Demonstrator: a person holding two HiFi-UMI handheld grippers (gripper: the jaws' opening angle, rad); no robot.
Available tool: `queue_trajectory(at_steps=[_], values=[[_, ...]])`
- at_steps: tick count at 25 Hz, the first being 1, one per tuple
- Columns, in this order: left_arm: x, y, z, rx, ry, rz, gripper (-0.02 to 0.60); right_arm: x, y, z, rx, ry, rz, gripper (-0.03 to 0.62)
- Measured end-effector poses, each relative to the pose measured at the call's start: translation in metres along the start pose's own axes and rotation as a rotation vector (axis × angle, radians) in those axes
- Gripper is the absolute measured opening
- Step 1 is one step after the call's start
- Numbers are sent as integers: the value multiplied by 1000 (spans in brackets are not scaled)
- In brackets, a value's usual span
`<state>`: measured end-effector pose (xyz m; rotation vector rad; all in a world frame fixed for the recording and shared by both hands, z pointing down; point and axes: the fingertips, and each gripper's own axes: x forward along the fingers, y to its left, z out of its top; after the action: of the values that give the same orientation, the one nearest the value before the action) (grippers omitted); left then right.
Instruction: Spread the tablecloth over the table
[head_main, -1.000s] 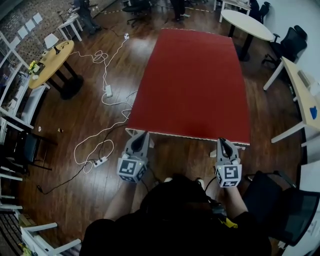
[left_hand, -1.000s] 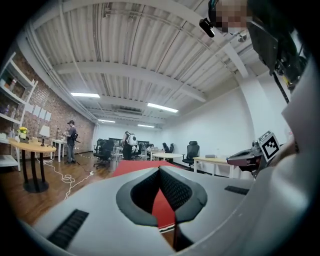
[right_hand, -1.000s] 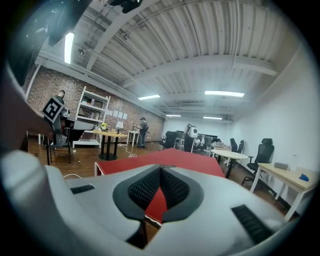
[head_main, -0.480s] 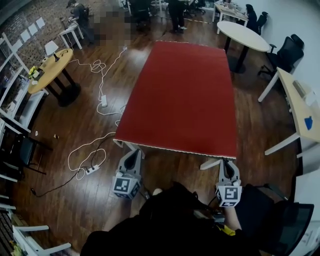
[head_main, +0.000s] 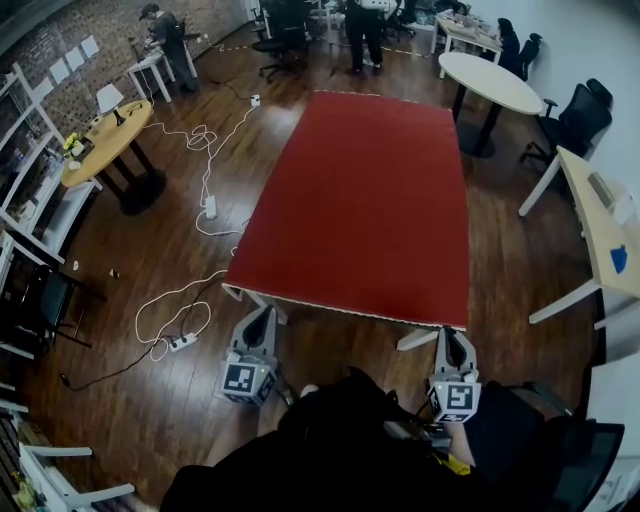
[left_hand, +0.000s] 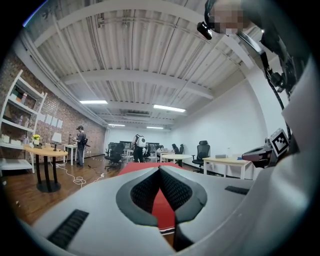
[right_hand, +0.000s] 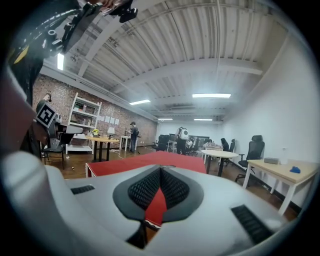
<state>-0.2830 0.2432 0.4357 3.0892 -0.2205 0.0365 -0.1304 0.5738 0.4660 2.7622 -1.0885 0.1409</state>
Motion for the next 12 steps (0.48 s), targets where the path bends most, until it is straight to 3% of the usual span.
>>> queue_trajectory(at_steps=[12], values=[[-10, -3, -15, -4, 23, -8, 0, -5, 10, -9, 42, 16, 2, 2]])
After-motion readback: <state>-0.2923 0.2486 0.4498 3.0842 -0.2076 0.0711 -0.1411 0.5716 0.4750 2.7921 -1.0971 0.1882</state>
